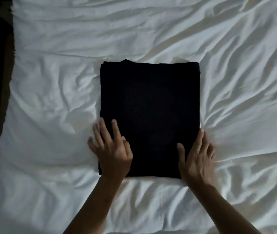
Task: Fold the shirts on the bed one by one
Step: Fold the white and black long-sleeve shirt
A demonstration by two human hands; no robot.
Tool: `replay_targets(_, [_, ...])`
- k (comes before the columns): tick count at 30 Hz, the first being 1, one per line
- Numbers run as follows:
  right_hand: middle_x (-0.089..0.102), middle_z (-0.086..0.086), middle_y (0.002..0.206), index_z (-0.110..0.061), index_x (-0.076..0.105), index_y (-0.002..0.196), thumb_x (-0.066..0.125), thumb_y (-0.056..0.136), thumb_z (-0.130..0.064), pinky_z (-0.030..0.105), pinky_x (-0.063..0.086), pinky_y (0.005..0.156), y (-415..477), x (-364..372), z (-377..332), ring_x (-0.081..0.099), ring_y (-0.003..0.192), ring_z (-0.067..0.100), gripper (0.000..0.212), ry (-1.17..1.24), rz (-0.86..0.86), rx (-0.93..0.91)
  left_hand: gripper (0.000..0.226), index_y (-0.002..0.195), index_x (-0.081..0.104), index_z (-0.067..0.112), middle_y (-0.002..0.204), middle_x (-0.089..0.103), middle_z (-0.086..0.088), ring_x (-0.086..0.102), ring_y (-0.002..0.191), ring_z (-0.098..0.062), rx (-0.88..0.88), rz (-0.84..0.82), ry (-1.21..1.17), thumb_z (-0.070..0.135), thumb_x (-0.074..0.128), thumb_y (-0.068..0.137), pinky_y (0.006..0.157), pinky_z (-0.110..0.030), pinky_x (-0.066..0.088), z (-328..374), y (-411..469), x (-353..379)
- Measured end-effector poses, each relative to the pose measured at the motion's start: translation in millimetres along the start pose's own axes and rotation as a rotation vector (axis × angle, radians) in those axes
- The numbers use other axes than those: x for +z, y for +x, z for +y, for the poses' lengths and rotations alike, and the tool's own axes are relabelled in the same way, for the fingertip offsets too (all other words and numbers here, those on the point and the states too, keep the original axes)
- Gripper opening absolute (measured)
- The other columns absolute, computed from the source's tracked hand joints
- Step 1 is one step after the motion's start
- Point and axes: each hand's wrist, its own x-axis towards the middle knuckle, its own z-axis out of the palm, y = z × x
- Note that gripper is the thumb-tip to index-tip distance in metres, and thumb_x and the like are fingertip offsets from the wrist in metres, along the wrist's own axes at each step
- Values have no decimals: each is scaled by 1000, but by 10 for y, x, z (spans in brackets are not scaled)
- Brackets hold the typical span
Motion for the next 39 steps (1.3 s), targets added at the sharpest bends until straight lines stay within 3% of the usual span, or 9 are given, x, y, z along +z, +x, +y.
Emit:
replay_targets(4, [59,16,113,-6,50,122,67,89,-58,51,48,91,-22,-112,-63,59,104,38,64,217,-12,227,32,118,66,12,113,65,-11,62,97,-35,126,-25,-376,34,51,101,76,-46,50,886,260,-361])
replay_targets(7, [61,5,88,-16,48,93,56,90,-64,43,46,81,-21,-237,-65,61,90,35,49,150,-188,281,62,130,59,7,125,59,-13,61,108,-34,33,-376,-319,60,43,102,79,-43,49,1658,484,-459])
replay_targets(10, [58,-3,78,-20,47,90,45,93,-61,41,49,75,-18,-340,-92,61,82,28,41,160,-304,295,86,143,47,-6,131,51,-25,59,111,-44,8,-569,-119,66,46,97,77,-44,55,2102,687,-355])
replay_targets(17, [60,2,73,-21,38,92,43,103,-37,36,37,52,-116,-402,-213,56,64,24,20,389,-288,242,55,138,47,-11,125,53,-32,62,105,-44,186,-576,164,26,58,99,70,-51,64,2233,743,-303])
replay_targets(21, [58,1,64,-21,38,91,51,105,-37,43,43,49,-175,-500,-463,55,55,19,25,521,-206,210,26,122,62,5,125,64,-18,65,114,-38,177,-604,-131,11,57,97,86,-45,58,1916,945,-492])
replay_targets(25, [57,-1,59,-23,41,88,54,104,-38,44,46,48,-292,-640,-973,55,51,17,26,591,-179,97,10,104,51,5,118,61,-18,62,109,-42,20,-644,-499,8,49,94,89,-40,52,1411,1169,-892])
replay_targets(30, [61,-6,71,-24,45,96,58,103,-37,41,49,60,-467,-691,-1841,59,65,18,20,582,-179,-98,23,104,66,11,101,71,-7,69,97,-27,-181,-612,-901,5,54,86,79,-34,57,444,1478,-1267])
replay_targets(34, [64,-1,80,-24,44,96,58,102,-35,39,45,68,-696,-576,-2609,59,77,21,18,537,-189,-216,27,109,68,8,99,74,-8,71,86,-22,-314,-597,-994,-3,63,84,66,-28,58,-526,1688,-1506])
replay_targets(39, [64,7,80,-21,40,96,52,103,-24,46,45,64,-1062,-120,-3472,62,75,32,15,491,-355,-324,35,112,71,7,106,78,-14,74,98,-34,-476,-643,-1029,-9,67,81,94,-50,59,-1774,1818,-1568])
